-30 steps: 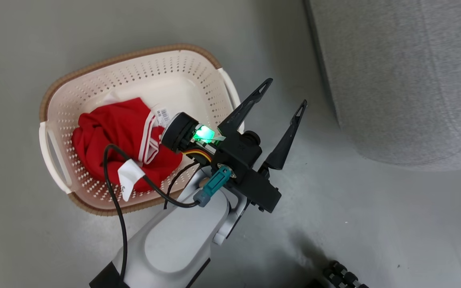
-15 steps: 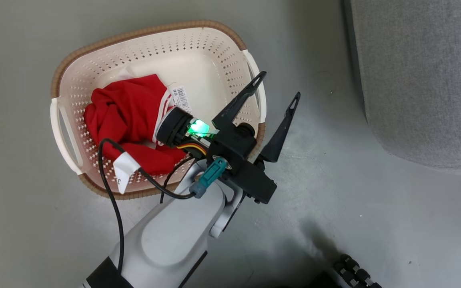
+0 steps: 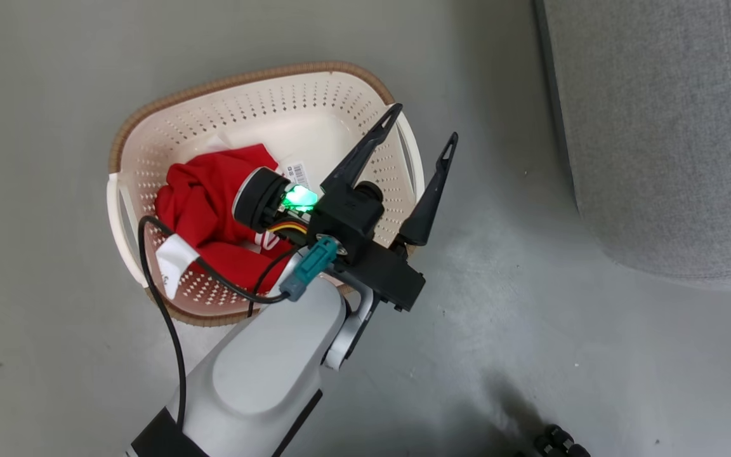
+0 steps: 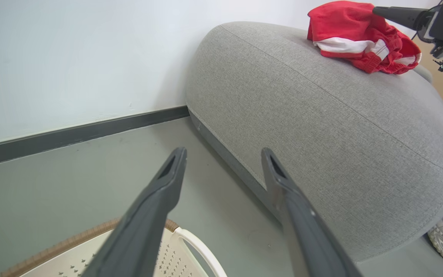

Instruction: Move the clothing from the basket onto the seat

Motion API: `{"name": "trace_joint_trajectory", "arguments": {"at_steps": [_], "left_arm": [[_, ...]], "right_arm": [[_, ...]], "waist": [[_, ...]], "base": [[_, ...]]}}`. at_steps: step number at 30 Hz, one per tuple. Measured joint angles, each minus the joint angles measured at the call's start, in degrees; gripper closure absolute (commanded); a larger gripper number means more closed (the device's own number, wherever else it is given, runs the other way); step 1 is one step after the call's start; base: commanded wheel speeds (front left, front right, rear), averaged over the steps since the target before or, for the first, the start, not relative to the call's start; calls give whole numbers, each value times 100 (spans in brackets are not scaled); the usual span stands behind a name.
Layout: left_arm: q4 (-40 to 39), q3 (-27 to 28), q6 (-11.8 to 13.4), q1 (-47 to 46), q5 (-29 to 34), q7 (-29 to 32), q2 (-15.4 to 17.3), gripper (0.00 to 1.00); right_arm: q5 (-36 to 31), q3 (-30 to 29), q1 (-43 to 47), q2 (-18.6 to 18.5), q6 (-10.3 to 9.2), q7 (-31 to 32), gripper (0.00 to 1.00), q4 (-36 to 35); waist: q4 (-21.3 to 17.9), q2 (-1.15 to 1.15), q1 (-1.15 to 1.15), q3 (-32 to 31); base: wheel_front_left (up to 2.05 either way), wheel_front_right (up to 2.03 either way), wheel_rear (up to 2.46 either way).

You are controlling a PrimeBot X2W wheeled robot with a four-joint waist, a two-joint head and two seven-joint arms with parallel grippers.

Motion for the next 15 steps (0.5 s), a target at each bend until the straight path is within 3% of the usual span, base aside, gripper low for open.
{"name": "trace_joint_trajectory", "arguments": {"at_steps": [15], "left_arm": [[146, 624, 0, 648, -279, 0, -22, 0]], "right_arm": [[183, 315, 1089, 412, 0, 1, 0, -1054]], "waist": [[225, 0, -1, -934]], "base": [[0, 0, 0]]}}
